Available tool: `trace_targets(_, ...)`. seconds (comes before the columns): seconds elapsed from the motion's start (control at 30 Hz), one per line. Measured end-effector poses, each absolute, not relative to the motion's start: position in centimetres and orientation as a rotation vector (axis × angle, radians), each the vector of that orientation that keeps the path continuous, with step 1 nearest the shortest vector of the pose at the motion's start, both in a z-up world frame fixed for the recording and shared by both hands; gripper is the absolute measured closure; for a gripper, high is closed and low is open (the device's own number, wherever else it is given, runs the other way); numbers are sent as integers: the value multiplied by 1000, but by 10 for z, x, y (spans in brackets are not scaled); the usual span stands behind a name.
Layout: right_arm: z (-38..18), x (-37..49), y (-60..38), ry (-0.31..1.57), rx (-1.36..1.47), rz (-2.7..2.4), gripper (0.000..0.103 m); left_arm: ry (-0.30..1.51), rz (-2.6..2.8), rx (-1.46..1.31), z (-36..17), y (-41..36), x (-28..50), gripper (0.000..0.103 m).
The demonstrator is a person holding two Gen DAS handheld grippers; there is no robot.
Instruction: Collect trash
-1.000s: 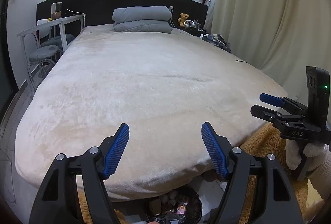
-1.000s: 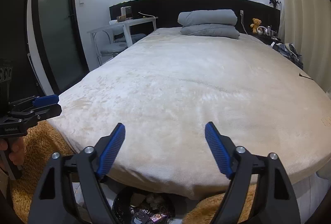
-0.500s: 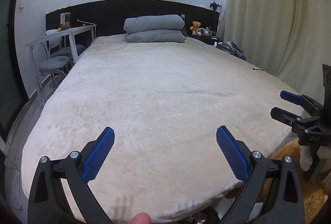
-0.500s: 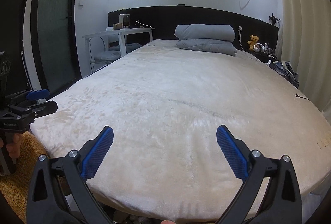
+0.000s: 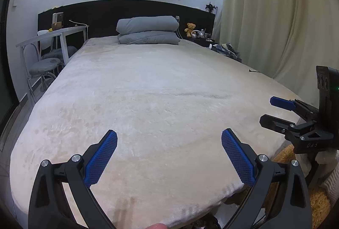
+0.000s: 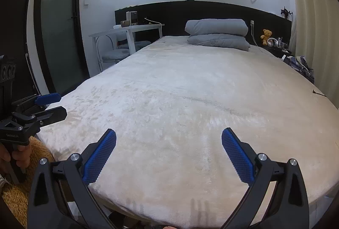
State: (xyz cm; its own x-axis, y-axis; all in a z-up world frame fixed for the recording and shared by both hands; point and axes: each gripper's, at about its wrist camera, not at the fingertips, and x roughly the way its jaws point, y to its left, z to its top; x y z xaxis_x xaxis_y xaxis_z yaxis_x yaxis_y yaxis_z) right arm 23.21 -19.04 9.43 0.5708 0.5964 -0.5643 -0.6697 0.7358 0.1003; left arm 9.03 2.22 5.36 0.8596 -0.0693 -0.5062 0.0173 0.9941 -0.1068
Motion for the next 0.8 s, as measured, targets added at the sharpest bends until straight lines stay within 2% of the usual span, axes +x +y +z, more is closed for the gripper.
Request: trace_targets(0.8, 88, 232, -187, 632, -136, 730, 4, 518, -32, -108, 51, 25, 85, 6)
